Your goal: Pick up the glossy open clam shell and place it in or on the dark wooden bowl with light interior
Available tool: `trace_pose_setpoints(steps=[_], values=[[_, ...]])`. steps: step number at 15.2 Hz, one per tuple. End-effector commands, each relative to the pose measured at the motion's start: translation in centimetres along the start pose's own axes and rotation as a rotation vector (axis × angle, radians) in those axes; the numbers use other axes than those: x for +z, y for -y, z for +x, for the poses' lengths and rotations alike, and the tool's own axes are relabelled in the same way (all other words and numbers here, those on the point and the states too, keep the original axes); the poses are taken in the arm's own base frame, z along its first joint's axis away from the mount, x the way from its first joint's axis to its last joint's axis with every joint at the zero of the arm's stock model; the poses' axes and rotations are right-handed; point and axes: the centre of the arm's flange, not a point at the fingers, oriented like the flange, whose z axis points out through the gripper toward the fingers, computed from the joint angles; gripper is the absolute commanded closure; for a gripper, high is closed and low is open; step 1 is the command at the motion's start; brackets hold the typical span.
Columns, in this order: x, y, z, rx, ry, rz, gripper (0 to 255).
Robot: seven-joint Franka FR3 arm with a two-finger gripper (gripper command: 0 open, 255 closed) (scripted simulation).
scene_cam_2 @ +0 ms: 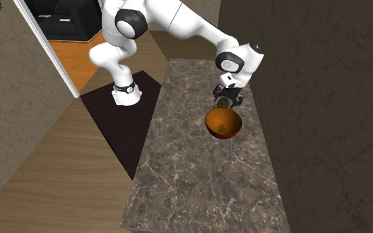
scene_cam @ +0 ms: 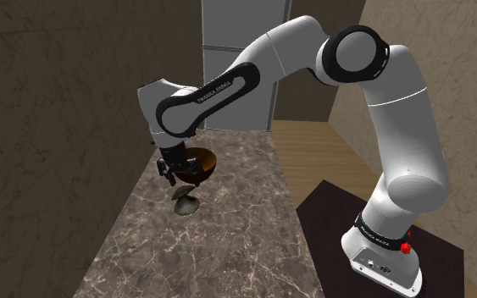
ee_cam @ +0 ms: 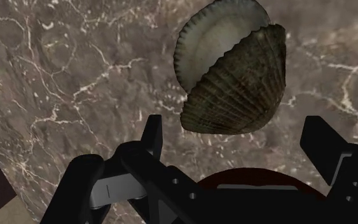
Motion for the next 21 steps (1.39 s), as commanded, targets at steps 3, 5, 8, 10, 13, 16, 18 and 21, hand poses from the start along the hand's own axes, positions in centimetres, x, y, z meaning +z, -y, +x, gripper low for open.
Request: trace_pose_setpoints(steps=[3, 5, 8, 10, 13, 16, 18, 21], values=[[2.5, 0.1, 0.0, 0.001, 0.0, 0.0, 0], [2.5, 0.1, 0.0, 0.001, 0.0, 0.0, 0], [2.5, 0.1, 0.0, 0.001, 0.0, 0.0, 0], [2.5, 0.1, 0.0, 0.001, 0.0, 0.0, 0], [2.5, 0.1, 0.0, 0.001, 0.0, 0.0, 255], [2.5, 0.1, 0.0, 0.001, 0.0, 0.0, 255], [2.5, 0.1, 0.0, 0.001, 0.0, 0.0, 255], [2.5, 0.1, 0.0, 0.001, 0.0, 0.0, 255]])
